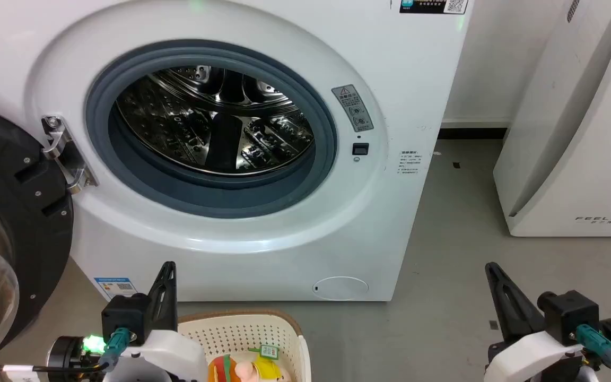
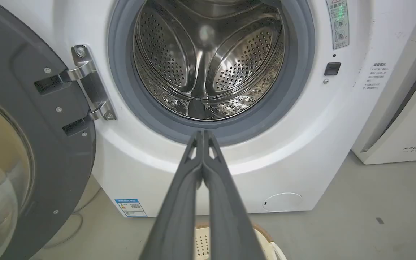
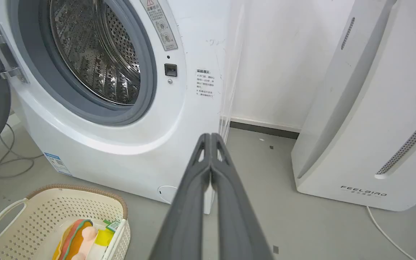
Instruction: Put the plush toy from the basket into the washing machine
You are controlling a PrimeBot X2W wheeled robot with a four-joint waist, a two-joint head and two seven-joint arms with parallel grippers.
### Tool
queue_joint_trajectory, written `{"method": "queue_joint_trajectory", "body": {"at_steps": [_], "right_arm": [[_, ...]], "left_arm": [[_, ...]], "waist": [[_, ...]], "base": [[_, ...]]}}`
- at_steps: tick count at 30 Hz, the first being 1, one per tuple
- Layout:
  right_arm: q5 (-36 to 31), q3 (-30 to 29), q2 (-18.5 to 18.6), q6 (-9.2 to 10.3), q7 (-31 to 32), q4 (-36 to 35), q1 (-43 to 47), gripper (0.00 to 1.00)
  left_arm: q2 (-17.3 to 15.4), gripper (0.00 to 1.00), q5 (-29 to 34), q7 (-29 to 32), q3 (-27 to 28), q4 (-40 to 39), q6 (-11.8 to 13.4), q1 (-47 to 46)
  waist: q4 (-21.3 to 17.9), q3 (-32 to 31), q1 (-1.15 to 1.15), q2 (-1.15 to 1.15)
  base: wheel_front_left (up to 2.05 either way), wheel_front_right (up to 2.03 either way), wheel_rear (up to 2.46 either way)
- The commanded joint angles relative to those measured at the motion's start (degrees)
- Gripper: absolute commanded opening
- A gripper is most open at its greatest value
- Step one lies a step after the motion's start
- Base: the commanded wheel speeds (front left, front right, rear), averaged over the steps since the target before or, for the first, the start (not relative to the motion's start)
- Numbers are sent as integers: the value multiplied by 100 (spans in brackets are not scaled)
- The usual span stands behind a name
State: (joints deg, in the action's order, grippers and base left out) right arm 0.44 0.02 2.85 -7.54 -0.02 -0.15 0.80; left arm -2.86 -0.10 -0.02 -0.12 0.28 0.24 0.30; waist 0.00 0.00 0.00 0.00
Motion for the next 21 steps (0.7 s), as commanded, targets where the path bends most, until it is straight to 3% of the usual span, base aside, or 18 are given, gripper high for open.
{"method": "queue_joint_trajectory", "body": {"at_steps": [1, 21], "right_arm": [[-44, -2, 3, 5, 2, 15, -80, 0], [-44, -2, 3, 5, 2, 15, -80, 0]], "left_arm": [[-1, 0, 10, 2, 12, -28, -24, -30], [-1, 0, 10, 2, 12, -28, -24, -30]], "waist": [[0, 0, 0, 0], [0, 0, 0, 0]], "base": [[0, 0, 0], [0, 0, 0]]}}
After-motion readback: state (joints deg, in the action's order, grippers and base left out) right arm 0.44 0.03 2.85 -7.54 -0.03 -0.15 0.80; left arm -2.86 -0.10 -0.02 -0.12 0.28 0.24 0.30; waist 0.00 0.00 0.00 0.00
